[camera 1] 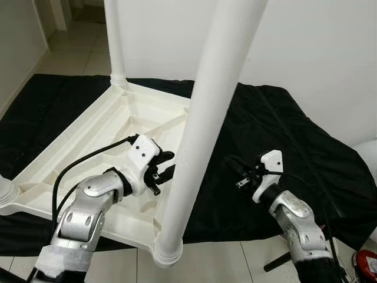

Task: Building children table

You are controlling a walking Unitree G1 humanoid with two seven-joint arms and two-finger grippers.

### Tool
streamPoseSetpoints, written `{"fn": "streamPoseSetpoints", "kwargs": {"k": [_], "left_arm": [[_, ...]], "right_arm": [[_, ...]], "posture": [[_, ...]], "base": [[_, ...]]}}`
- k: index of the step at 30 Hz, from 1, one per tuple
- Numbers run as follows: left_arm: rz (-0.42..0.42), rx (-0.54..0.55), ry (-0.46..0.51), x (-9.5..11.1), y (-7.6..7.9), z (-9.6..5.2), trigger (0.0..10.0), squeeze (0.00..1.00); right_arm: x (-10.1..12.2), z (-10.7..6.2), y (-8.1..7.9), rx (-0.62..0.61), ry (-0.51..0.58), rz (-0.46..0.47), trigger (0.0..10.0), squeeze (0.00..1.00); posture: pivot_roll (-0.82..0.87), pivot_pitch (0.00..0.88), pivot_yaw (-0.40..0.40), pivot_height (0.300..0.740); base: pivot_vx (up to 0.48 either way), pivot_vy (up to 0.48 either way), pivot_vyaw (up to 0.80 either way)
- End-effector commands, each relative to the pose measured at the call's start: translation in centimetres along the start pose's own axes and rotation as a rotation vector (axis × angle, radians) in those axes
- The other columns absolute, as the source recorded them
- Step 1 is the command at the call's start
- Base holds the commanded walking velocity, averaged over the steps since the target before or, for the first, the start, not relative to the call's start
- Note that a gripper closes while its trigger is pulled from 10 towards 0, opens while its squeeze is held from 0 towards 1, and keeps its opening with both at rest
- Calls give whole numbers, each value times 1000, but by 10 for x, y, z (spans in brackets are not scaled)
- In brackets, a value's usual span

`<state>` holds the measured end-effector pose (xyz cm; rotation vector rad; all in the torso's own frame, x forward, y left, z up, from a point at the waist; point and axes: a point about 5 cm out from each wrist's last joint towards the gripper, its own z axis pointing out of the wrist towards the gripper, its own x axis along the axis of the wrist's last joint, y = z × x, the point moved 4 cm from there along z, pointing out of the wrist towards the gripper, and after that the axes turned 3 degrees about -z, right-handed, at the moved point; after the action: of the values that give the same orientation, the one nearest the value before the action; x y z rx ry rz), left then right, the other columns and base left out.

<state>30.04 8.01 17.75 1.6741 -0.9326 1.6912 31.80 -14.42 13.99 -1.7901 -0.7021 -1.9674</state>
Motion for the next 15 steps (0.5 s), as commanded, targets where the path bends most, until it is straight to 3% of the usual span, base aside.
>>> {"fn": "streamPoseSetpoints", "kwargs": {"k": [1, 2, 15], "left_arm": [[-19, 284, 21, 2, -23, -2, 10000, 0], [-28, 281, 38, 5, -18, 2, 10000, 0], [-43, 302, 77, 15, -16, 12, 10000, 0]], "right_arm": [[0, -1, -3, 24, -5, 13, 10000, 424], [0, -3, -8, 65, -11, 13, 10000, 965], [0, -22, -55, 472, -112, -6, 10000, 1000]], "posture": [[23, 0, -77, 740], [24, 0, -80, 740], [28, 0, -82, 740]], "base": [[0, 0, 0], [0, 0, 0], [0, 0, 0]]}}
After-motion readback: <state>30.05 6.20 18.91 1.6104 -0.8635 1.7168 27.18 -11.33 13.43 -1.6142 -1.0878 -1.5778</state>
